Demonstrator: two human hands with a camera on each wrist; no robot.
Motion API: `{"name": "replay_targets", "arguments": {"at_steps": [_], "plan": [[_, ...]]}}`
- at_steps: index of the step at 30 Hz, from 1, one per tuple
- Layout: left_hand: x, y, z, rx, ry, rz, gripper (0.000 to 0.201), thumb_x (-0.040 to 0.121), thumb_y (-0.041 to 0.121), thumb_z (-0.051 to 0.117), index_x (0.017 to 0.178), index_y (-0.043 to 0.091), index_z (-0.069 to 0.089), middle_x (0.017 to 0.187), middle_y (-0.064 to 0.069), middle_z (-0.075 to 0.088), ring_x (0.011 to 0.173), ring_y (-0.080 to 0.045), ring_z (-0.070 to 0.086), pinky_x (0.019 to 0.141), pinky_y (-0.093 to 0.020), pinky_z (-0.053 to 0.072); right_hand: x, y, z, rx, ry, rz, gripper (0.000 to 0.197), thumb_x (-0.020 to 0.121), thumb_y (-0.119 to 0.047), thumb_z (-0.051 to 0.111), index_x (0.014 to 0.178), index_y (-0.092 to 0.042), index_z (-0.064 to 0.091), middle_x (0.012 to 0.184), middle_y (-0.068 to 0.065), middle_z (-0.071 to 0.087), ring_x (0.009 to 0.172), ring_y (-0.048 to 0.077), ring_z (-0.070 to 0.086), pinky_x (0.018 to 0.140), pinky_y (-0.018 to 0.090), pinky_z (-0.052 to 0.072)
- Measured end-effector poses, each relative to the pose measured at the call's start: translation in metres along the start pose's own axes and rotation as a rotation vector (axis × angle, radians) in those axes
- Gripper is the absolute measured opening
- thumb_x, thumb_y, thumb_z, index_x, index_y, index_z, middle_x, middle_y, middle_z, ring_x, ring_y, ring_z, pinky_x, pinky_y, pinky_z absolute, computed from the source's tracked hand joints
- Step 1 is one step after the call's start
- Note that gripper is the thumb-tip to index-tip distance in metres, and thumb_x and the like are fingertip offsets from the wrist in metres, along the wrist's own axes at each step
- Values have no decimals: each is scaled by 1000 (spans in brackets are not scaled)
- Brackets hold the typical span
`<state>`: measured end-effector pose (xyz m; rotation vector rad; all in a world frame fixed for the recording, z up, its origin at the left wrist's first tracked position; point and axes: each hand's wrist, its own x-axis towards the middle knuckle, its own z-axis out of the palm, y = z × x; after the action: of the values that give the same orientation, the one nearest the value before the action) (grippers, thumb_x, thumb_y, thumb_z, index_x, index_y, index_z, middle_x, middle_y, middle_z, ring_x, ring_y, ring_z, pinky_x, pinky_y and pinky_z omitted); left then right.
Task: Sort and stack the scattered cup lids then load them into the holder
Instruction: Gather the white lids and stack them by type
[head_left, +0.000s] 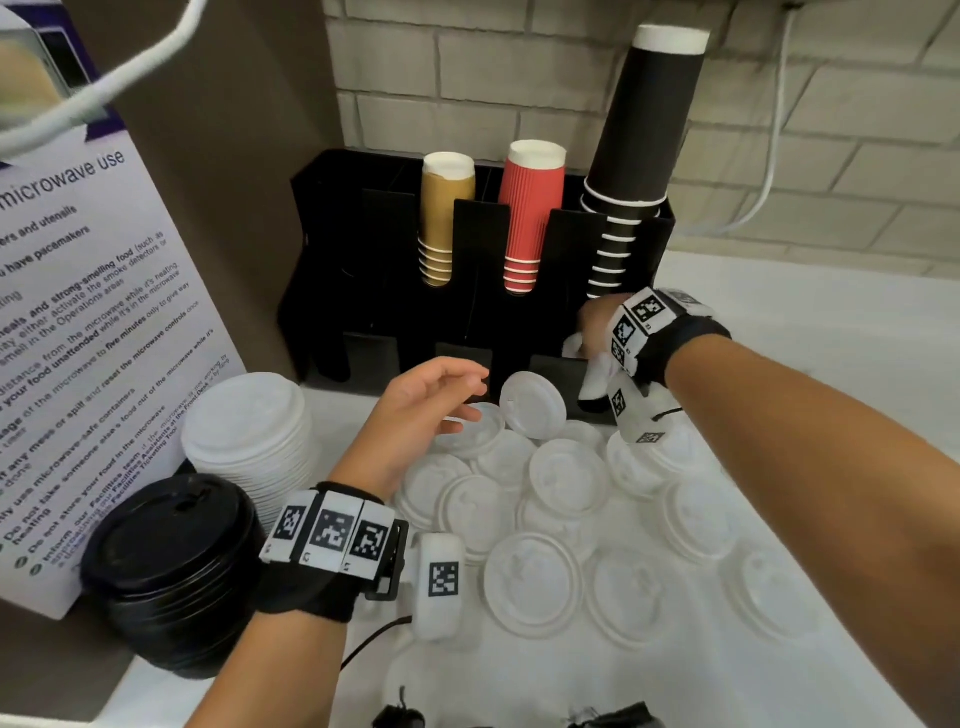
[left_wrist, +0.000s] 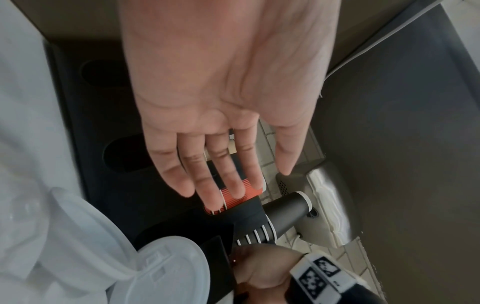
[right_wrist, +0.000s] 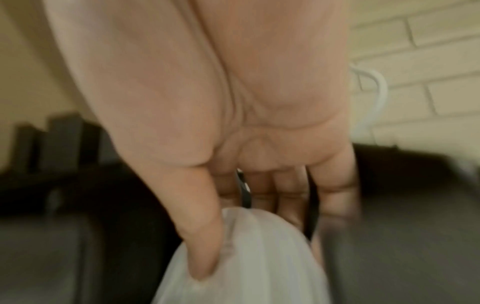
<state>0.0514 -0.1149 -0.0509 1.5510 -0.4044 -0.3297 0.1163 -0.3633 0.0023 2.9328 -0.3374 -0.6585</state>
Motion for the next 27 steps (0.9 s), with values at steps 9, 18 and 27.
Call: {"name": "replay_targets", "arguments": {"at_steps": [9, 18, 27], "plan": [[5, 7, 17, -260, 109, 9, 40, 82, 44, 62, 121, 34, 59, 122, 3, 65, 106, -15, 68, 84, -30, 55, -103, 8, -17, 912, 414, -203, 29, 96, -15, 54, 124, -12, 52, 114, 10, 60, 108, 28, 57, 87, 37, 50], [-4, 8, 35, -894, -115, -176, 60, 83, 58, 47, 135, 29, 53, 131, -14, 62, 120, -31, 61, 87, -54, 55, -123, -53, 49, 1504, 14, -416, 31, 98, -19, 50, 129, -17, 49, 120, 10, 55, 112, 27, 58, 91, 49, 54], [-12, 3, 33, -833, -15, -208, 45, 85, 53, 49, 121, 28, 62, 118, -10, 70, 106, -27, 69, 77, -41, 58, -128, -66, 58, 1147, 316, -483, 60, 75, -31, 80, 128, -32, 52, 121, -10, 55, 110, 4, 54, 86, 15, 44]]}}
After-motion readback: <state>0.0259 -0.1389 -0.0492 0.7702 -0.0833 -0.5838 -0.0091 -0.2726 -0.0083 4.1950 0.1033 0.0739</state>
